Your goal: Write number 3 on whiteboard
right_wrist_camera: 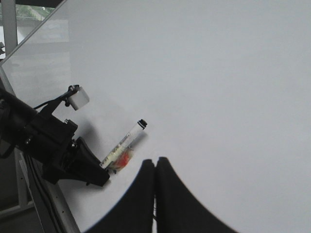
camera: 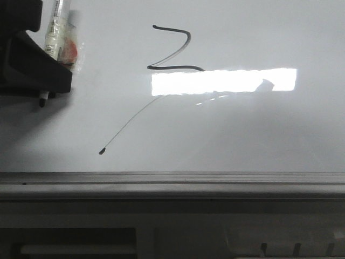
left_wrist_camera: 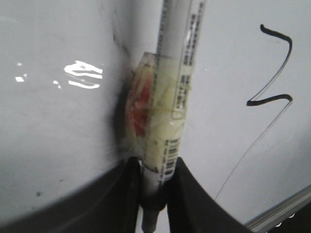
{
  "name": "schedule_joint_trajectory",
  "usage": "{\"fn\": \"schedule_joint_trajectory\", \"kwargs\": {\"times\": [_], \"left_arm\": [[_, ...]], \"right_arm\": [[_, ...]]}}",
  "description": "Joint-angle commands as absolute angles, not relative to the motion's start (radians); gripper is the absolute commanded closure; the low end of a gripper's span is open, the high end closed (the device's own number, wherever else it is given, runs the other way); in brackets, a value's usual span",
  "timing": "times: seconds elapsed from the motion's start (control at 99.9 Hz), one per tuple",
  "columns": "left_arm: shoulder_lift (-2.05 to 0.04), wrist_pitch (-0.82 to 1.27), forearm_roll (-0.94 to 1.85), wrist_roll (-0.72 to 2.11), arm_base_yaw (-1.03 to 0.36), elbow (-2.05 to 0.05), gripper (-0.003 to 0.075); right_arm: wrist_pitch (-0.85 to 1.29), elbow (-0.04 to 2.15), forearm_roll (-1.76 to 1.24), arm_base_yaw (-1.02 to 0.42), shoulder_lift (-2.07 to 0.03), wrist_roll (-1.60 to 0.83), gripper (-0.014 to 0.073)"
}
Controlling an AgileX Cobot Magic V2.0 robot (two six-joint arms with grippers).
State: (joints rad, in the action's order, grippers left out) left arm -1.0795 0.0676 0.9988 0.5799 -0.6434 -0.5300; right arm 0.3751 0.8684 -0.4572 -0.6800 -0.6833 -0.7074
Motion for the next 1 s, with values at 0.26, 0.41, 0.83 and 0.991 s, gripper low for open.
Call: {"fn": "schedule_joint_trajectory", "kwargs": {"times": [0.26, 0.41, 0.83, 0.991], "left_arm": [[-1.146, 0.006, 1.011, 0.570, -0.659, -0.597, 0.0741], [-1.173, -0.086, 0.987, 0.575, -0.701, -0.612, 0.0741], [-1.302, -0.134, 0.986, 0.575, -0.701, -0.612, 0.0715], [-1.307, -0.180, 0.986, 0.575, -0.701, -0.612, 0.0514]], "right_arm": [[0.304, 0.894, -0.506, -0.671, -0.680, -0.700, 0.0645], [0.315, 0.894, -0.514, -0.671, -0.680, -0.700, 0.0645], [0.319, 0.894, -0.523, -0.671, -0.680, -0.700, 0.0645], [0.319, 0.894, -0.523, -0.671, -0.680, -0.700, 0.0645]]}}
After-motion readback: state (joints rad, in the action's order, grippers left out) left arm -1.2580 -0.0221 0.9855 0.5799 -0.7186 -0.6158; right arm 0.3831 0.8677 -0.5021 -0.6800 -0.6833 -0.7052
